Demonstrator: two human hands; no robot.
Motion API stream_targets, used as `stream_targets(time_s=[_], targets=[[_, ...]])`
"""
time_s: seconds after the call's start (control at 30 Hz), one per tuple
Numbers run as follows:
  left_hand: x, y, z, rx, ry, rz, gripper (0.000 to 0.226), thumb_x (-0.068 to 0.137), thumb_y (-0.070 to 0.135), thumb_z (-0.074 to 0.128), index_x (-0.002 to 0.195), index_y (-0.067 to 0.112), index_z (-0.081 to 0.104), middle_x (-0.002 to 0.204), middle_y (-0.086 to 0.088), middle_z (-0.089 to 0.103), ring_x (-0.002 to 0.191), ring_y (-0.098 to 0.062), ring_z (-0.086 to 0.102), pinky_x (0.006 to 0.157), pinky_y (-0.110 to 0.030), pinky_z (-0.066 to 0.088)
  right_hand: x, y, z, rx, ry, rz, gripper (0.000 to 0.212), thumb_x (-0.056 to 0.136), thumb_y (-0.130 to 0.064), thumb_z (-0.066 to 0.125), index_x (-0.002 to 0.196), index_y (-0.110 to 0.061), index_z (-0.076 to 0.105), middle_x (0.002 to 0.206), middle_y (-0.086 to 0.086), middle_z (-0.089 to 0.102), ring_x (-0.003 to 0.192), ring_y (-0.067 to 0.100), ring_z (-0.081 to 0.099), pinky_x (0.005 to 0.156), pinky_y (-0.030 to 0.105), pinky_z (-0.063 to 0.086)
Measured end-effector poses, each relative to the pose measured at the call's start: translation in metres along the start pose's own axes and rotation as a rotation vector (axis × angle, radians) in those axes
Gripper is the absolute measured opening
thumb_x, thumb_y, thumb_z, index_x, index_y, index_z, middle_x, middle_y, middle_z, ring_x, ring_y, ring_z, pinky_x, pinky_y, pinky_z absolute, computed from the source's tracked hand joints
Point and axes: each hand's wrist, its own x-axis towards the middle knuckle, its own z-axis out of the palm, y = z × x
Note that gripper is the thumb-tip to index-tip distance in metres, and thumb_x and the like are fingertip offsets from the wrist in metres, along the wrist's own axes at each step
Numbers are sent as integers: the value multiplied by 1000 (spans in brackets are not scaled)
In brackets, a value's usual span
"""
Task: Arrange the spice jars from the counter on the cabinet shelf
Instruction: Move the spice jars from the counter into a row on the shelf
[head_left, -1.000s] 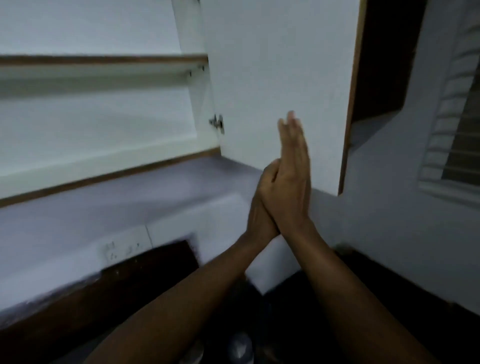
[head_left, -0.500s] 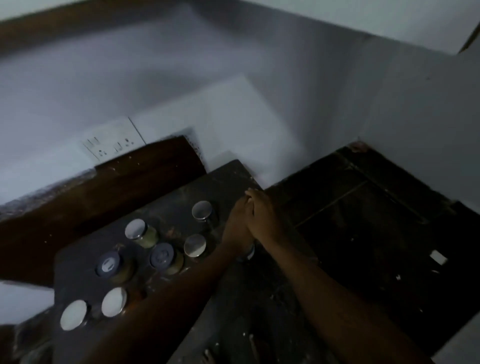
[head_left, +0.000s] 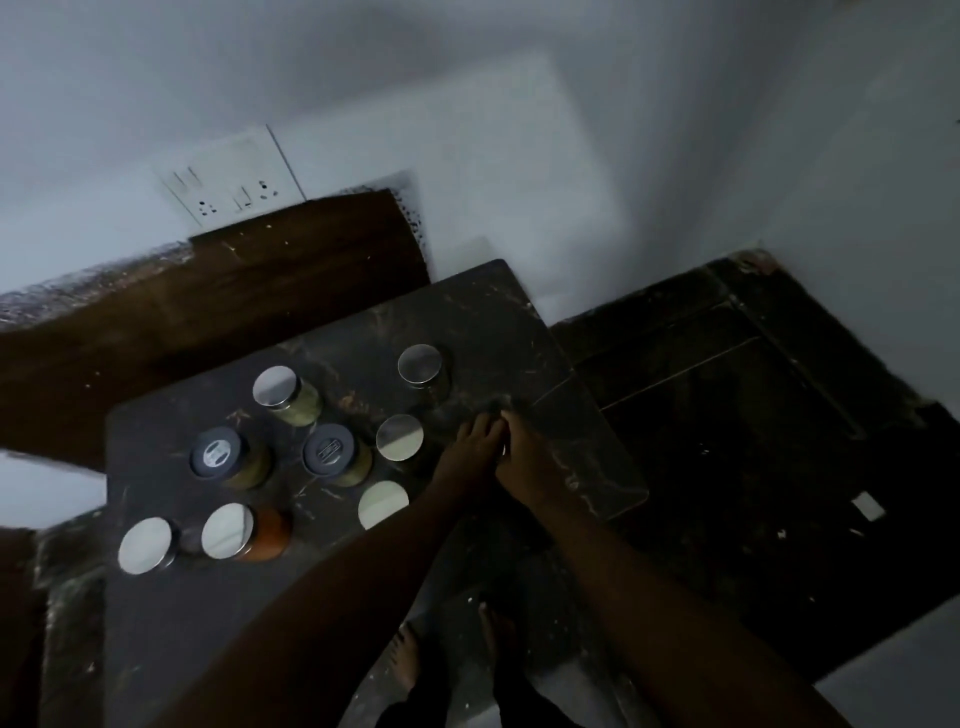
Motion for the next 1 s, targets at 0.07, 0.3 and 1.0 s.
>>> stream_targets(time_s=[0.07, 0.3, 1.0], targets=[[2, -8, -3, -21, 26, 3, 76, 93, 30, 68, 158, 21, 28, 160, -6, 30, 145, -35, 38, 112, -50, 45, -2, 1, 2, -19, 12, -39, 78, 93, -18, 66, 161, -17, 29, 166, 7, 33, 153, 21, 34, 128, 34, 25], [1, -41, -53, -450, 215, 78, 110, 68, 29, 91, 157, 13, 28, 152, -8, 43, 140, -25, 47, 118, -42, 42, 6, -7, -24, -107, 167, -405, 74, 90, -26, 74, 154, -6, 42, 157, 12, 47, 149, 25, 42, 128, 30, 26], [-119, -44, -380, -1081, 1076, 648, 51, 106, 19, 44, 156, 22, 39, 152, -3, 53, 135, -25, 58, 108, -47, 54, 14, -336, -235, 524, 334, -939, 93, 74, -59, 85, 148, -44, 31, 129, -30, 57, 115, -8, 63, 80, 14, 59]])
